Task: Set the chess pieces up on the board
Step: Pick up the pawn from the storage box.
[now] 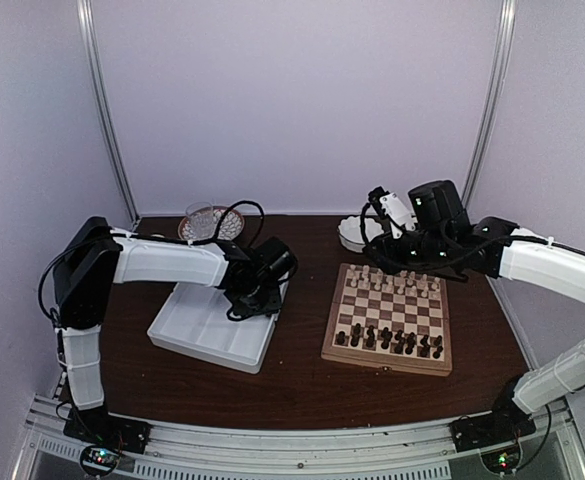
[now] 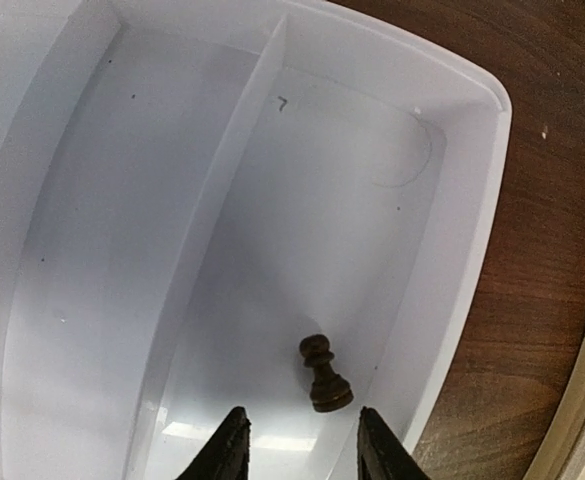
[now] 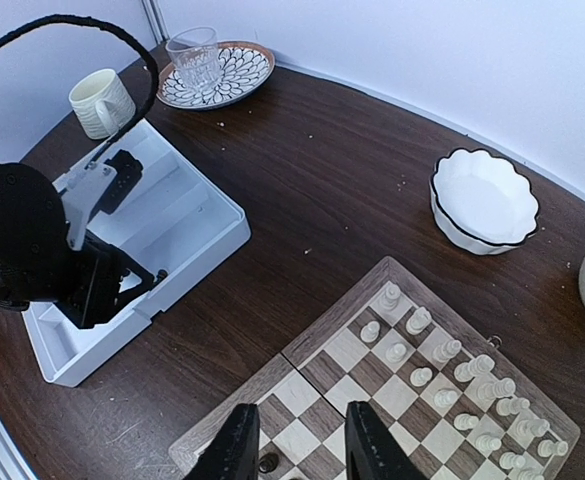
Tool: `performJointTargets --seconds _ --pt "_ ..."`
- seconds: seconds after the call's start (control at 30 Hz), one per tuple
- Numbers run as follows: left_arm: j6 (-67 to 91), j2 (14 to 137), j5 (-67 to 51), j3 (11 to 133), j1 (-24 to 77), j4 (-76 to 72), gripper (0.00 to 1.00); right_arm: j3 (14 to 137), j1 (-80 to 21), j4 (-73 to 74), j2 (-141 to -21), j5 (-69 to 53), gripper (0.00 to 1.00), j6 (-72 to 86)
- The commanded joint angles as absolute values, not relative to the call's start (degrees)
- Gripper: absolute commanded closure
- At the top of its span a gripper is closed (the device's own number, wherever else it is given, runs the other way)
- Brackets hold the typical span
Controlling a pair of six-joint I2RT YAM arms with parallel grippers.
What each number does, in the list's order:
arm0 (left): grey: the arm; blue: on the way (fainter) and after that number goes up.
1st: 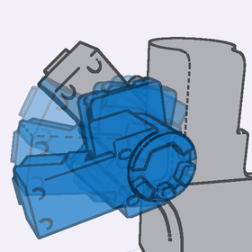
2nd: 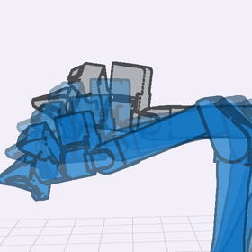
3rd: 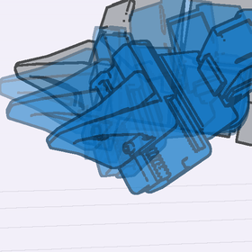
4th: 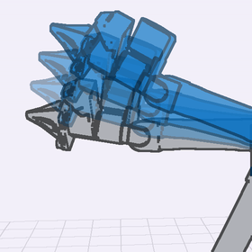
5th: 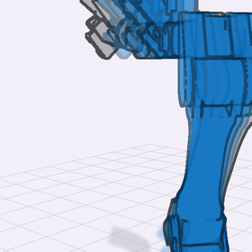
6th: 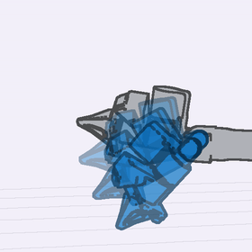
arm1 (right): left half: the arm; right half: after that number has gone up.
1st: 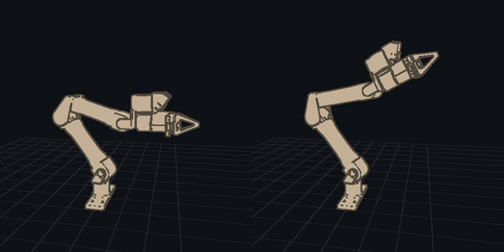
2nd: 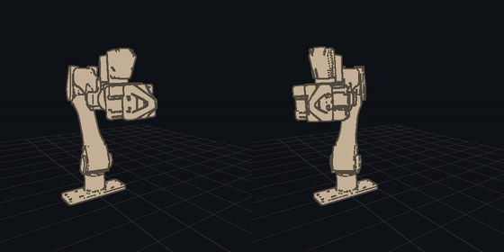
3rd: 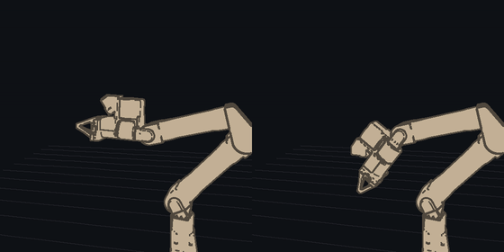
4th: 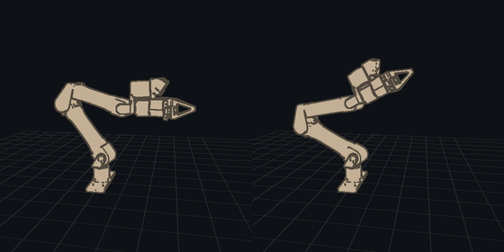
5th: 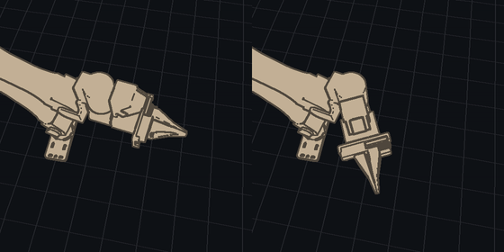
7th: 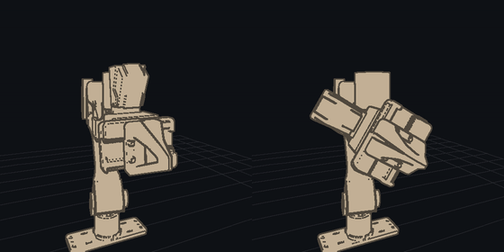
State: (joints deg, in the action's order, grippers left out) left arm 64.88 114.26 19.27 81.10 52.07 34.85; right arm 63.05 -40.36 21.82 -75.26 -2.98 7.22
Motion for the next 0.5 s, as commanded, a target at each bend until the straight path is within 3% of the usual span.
performJointTargets --seconds 0.0,0.4,0.47 --pt "66.13 117.16 20.00 84.09 51.85 36.13 0.63 62.84 -40.17 20.33 -74.97 -4.68 0.68 6.86" --pt "69.87 122.64 17.40 86.22 50.90 37.39 0.66 62.23 -40.17 20.03 -73.90 -4.32 0.68 6.86" --pt "69.68 123.19 17.76 87.04 50.89 38.91 0.70 62.15 -40.17 19.87 -73.83 -4.39 0.68 6.86"
